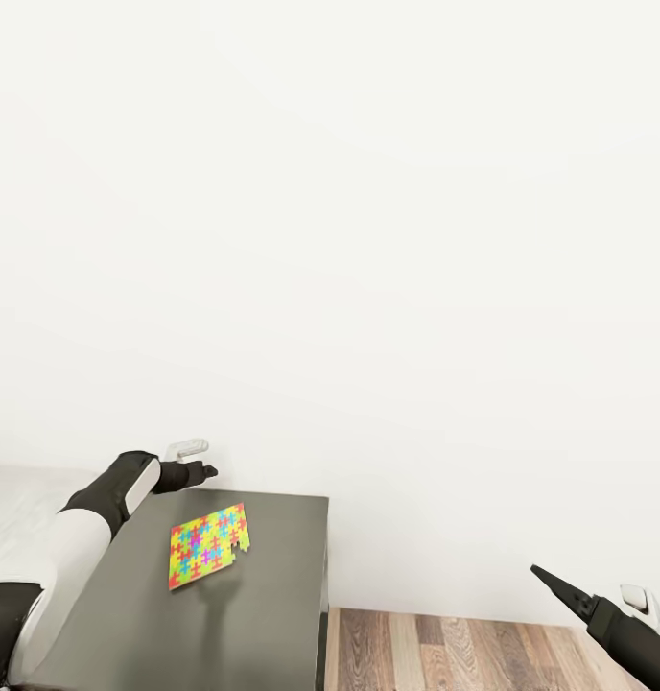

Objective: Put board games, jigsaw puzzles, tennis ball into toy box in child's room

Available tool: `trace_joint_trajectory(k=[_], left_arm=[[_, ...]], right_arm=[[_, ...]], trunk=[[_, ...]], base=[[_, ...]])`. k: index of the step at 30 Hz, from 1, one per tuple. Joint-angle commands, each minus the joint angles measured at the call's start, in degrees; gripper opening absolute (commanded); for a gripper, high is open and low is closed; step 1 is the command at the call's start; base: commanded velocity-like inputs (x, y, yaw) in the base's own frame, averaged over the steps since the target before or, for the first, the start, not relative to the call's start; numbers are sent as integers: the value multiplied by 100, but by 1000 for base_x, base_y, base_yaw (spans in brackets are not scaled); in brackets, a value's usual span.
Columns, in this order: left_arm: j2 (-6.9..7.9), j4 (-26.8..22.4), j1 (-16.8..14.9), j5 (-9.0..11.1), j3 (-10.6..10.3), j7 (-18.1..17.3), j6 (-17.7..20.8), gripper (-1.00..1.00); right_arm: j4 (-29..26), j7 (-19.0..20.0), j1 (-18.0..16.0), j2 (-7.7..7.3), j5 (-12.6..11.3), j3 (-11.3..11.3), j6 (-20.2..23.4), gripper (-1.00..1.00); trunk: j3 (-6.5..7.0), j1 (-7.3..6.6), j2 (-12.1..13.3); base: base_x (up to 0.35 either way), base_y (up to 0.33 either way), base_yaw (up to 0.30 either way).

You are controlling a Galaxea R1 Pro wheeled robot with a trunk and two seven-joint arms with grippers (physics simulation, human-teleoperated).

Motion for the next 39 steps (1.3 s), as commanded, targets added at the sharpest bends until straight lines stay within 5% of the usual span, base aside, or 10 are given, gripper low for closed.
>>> trace_joint_trajectory(k=[1, 39], left_arm=[[9, -7, -4, 40, -47, 4, 18, 100], [137, -7, -6, -48, -43, -142, -229, 100]], right_arm=[[-4, 1, -2, -1, -21, -5, 35, 100], [-4, 6, -2, -1, -19, -5, 35, 100]], trunk=[[-21, 4, -13], [-377, 4, -13]], base=[[0, 0, 0], [0, 0, 0]])
